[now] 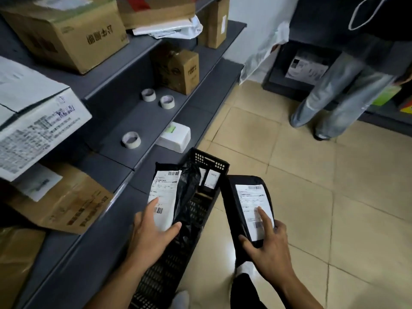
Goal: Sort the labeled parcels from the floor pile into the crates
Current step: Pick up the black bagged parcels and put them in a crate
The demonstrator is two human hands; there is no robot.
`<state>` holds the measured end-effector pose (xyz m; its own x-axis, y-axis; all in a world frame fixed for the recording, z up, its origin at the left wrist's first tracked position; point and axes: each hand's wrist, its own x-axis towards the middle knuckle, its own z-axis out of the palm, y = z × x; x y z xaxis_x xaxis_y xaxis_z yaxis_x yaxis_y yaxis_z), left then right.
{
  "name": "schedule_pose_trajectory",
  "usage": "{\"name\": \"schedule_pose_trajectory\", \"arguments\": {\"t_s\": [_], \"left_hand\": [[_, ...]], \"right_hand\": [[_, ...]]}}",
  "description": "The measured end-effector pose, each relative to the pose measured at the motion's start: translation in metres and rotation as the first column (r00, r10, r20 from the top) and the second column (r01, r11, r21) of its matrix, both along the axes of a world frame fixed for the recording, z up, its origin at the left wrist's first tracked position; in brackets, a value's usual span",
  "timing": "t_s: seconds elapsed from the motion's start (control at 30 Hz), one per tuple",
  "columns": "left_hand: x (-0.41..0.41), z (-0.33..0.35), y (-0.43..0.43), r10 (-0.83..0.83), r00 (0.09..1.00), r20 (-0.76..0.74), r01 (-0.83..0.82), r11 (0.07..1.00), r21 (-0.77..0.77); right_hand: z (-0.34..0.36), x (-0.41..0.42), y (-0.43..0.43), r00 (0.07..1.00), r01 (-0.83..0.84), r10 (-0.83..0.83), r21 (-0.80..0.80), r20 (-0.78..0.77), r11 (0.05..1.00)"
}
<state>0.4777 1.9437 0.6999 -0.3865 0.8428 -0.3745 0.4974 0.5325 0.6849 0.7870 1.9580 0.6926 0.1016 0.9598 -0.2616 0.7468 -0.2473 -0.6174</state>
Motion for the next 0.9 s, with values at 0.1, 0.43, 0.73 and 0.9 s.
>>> {"name": "schedule_pose_trajectory", "arguments": {"t_s": [0.1, 0.43, 0.73, 0.9], "left_hand": [[0.033, -0.009, 0.027, 0.175, 0.976, 0.133, -0.165, 0.983, -0.086], [0.095, -0.049, 0.073, 0.464, 0.879, 0.112, -0.428, 0.87, -0.244], [0.051, -0.143, 0.149, 0.544, 0.821, 0.172, -0.452, 0.804, -0.385], [0.027, -0.184, 0.21, 0.457, 0.844, 0.283, -0.341, 0.862, -0.374]], "right_hand": [[-0.02, 0.024, 0.048, 0.989, -0.006, -0.006, -0.083, -0.147, 0.997], [-0.084, 0.026, 0.18, 0.954, -0.16, 0.058, -0.34, -0.293, 0.927], [-0.16, -0.024, 0.253, 0.968, -0.17, 0.05, -0.495, -0.246, 0.852], [-0.196, -0.056, 0.281, 0.968, -0.111, -0.026, -0.521, -0.248, 0.846]]}}
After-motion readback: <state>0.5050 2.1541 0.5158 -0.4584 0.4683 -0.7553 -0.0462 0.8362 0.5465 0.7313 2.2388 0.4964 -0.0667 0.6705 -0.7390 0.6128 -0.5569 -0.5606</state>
